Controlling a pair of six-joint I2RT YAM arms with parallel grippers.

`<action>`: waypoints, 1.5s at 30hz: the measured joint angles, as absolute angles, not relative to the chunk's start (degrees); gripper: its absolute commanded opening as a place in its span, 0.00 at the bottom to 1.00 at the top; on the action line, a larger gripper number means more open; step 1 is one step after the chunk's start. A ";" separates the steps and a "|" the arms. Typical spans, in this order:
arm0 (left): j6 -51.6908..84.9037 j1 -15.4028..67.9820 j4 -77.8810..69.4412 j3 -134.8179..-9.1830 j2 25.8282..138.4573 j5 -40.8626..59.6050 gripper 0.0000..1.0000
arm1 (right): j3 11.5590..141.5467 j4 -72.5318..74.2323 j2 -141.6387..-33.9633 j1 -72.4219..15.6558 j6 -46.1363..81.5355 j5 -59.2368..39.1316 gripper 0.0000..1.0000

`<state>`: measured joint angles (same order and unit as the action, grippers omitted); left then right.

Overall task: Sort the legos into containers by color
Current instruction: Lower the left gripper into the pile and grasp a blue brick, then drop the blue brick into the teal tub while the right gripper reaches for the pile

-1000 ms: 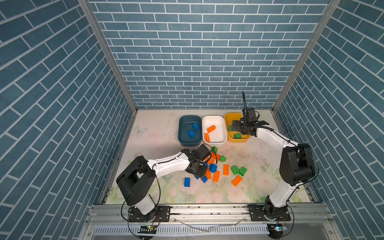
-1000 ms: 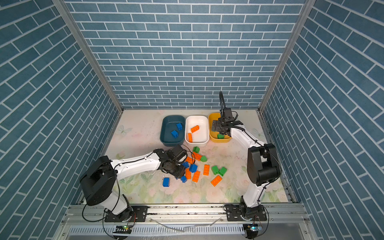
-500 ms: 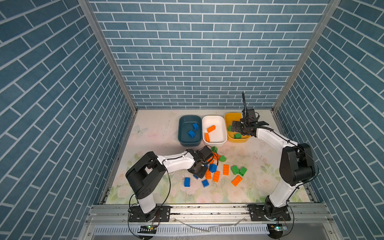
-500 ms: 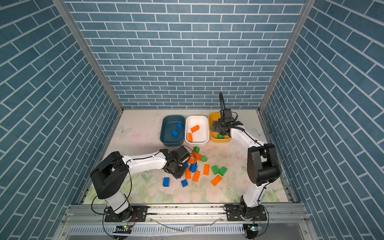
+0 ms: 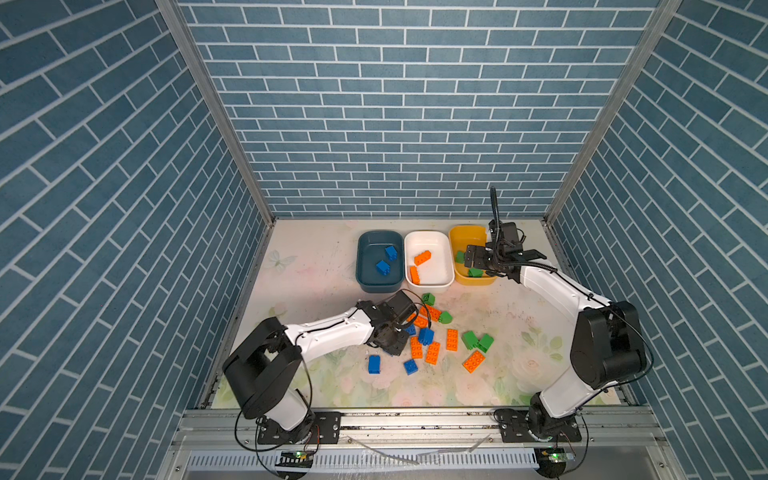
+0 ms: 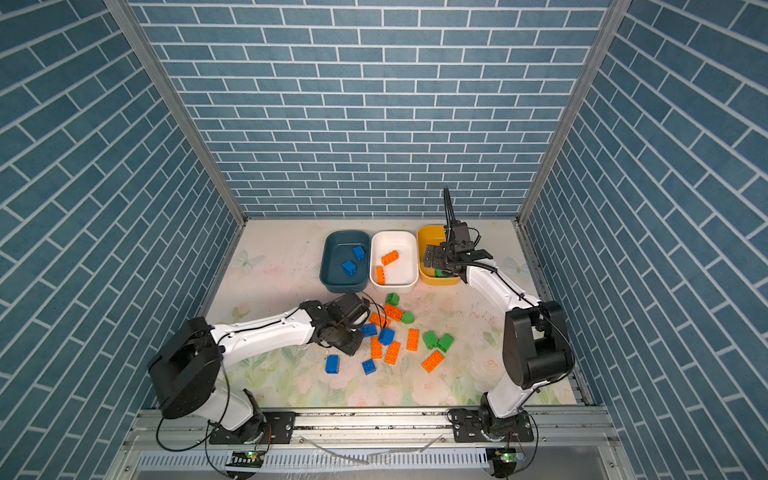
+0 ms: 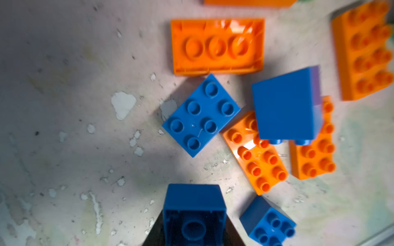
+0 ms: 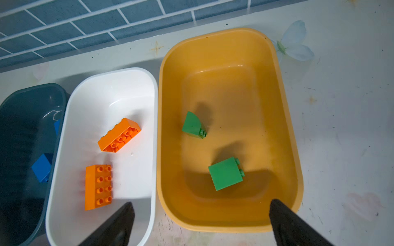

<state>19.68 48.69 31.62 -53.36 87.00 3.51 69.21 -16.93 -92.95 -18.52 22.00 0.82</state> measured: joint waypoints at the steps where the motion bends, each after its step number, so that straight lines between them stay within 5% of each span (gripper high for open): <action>1: 19.68 47.66 31.24 -53.41 85.78 3.97 0.26 | 68.73 -16.80 -92.38 -18.68 21.74 0.40 0.99; 11: 19.49 35.44 31.00 -63.94 85.84 4.40 0.23 | 64.38 -16.62 -88.82 -24.34 15.90 -2.79 0.99; 29: 25.06 26.44 31.81 -88.62 109.34 -6.85 0.31 | 57.69 -18.63 -86.65 -31.88 5.15 -14.17 0.92; 31: 25.85 25.04 32.77 -91.33 111.59 -5.74 0.36 | 56.75 -18.68 -86.65 -32.56 4.56 -14.92 0.85; 37: 26.98 23.55 35.33 -95.57 113.67 -3.14 0.77 | 56.40 -19.66 -88.60 -35.09 1.30 -16.19 0.72; 45: 27.94 23.75 34.96 -89.38 107.24 -0.38 0.99 | 60.71 -24.16 -97.06 -38.00 -5.32 -14.98 0.67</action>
